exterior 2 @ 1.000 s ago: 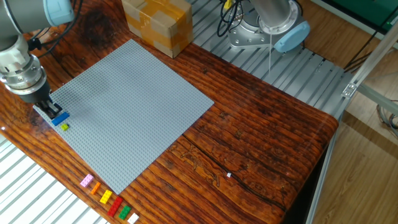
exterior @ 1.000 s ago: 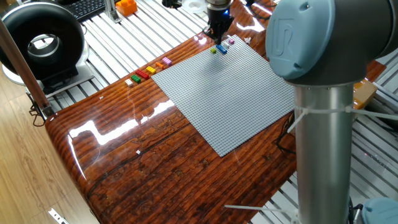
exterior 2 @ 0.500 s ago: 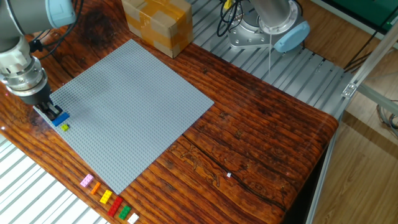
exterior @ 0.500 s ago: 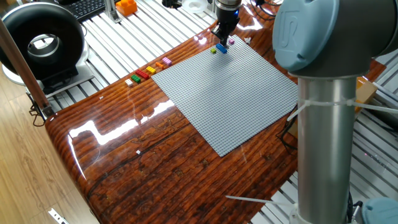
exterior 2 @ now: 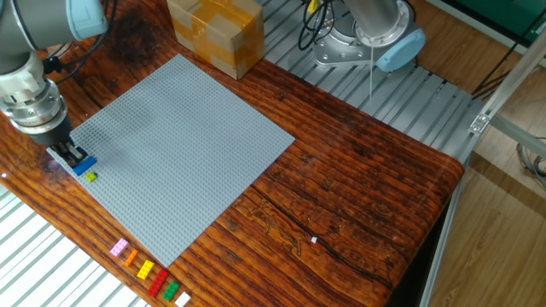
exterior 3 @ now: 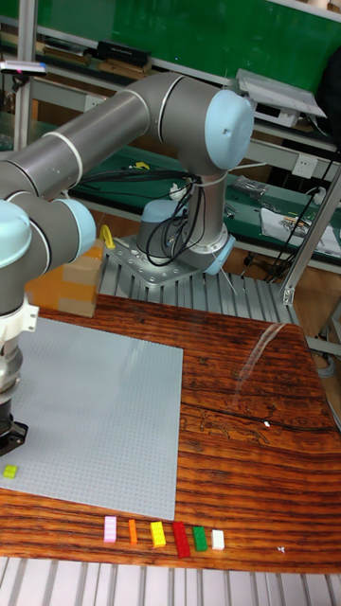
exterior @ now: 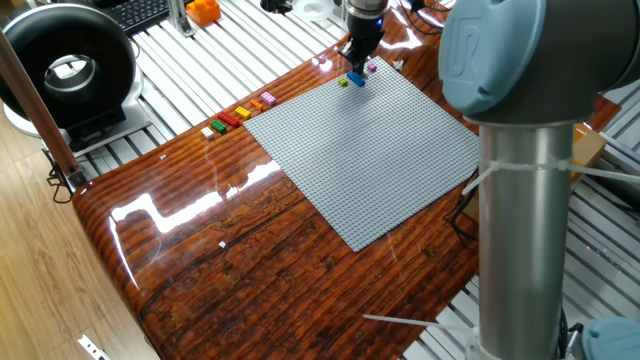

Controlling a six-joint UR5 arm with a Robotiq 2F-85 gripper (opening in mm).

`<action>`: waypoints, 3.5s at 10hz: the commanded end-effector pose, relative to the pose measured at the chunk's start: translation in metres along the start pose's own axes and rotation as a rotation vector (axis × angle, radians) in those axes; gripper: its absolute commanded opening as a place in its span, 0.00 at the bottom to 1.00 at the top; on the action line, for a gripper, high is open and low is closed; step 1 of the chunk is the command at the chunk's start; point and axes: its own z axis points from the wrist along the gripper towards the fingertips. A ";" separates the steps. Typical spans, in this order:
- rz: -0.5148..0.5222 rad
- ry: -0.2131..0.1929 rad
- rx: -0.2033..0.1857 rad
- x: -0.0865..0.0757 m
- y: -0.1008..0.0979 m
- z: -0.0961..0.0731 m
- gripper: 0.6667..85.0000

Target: Build with small Lego blocks

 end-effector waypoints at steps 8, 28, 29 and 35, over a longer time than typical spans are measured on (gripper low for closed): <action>0.064 0.005 0.076 -0.001 0.014 -0.004 0.00; 0.030 -0.023 0.034 -0.002 0.008 0.003 0.00; 0.037 -0.020 0.033 -0.002 0.010 0.002 0.00; 0.087 -0.010 0.072 -0.001 0.023 0.000 0.00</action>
